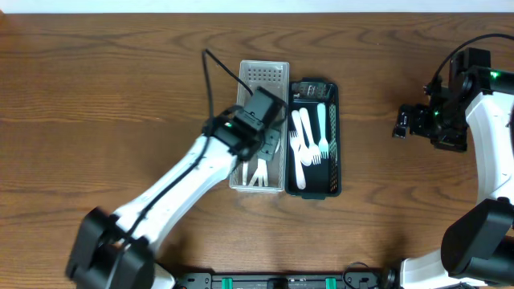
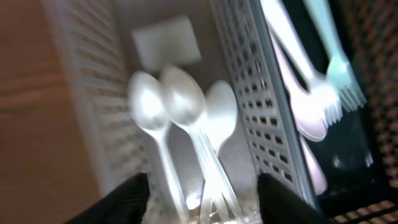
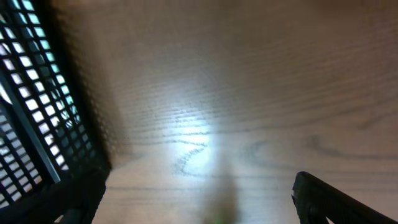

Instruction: Pack container

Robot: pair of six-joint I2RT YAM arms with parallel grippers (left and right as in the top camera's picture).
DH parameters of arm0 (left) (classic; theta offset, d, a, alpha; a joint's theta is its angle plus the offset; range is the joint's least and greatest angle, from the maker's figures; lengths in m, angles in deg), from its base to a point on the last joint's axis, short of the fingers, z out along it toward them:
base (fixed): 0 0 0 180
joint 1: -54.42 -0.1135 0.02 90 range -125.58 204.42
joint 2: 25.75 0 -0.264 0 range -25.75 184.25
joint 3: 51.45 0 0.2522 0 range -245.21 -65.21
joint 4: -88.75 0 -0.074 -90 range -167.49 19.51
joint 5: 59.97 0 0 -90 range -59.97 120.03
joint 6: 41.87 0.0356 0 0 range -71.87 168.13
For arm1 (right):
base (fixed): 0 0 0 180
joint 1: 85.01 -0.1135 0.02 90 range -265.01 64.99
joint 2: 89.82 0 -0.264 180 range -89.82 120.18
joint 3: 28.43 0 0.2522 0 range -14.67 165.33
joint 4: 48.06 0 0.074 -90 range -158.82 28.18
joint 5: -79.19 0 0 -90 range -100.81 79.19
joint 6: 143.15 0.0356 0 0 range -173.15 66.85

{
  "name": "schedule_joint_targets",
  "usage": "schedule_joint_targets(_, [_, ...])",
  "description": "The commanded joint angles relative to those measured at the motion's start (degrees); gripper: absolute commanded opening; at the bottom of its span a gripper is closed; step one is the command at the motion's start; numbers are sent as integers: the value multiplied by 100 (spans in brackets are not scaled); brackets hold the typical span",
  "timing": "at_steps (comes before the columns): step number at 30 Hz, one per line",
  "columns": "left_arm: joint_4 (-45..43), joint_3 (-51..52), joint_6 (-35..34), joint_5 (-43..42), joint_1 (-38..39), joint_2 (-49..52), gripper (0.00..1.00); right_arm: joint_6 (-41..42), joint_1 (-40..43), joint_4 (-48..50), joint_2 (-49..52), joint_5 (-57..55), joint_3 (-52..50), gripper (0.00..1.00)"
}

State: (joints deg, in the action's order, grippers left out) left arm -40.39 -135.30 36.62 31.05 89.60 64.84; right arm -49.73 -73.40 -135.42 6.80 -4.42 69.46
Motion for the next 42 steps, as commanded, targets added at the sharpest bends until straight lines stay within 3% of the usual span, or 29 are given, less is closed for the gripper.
schedule_joint_targets(1, [79, -227, 94, 337, -437, -686, 69, 13, -175, 98, -46, 160, 22, 99])
schedule_joint_targets(3, [74, -227, 94, 337, -798, -981, 82, 13, -358, 289, -136, 153, 63, 99])
schedule_joint_targets(4, [57, -227, 96, 339, -990, -1099, 95, 13, -498, 496, -216, 138, 79, 99])
schedule_joint_targets(5, [28, -227, 98, 339, -1222, -1211, 98, 13, -614, 686, -286, 114, 90, 99])
schedule_joint_targets(11, [-173, -227, 96, 354, -2463, -1386, 98, 15, -1392, 2437, -466, -470, 92, 99])
schedule_joint_targets(17, [-144, -227, 96, 354, -3082, -1375, 98, 13, -1624, 3768, -437, -868, 92, 99])
schedule_joint_targets(28, [-387, 98, 308, 354, -3484, -1674, 98, -90, -1353, 3309, -804, -1143, -24, 99])
schedule_joint_targets(32, [-988, 973, 310, 442, -3484, -2546, 98, -90, -1259, 3663, -1740, -1182, -748, 99])
schedule_joint_targets(37, [-1956, 2435, 310, 444, -3403, -4271, 98, -90, -1364, 4317, -3397, -1228, -2441, 99])
schedule_joint_targets(42, [-2129, 3576, 313, 468, -3161, -6015, 98, -92, -1604, 4649, -5198, -1270, -4247, 99])
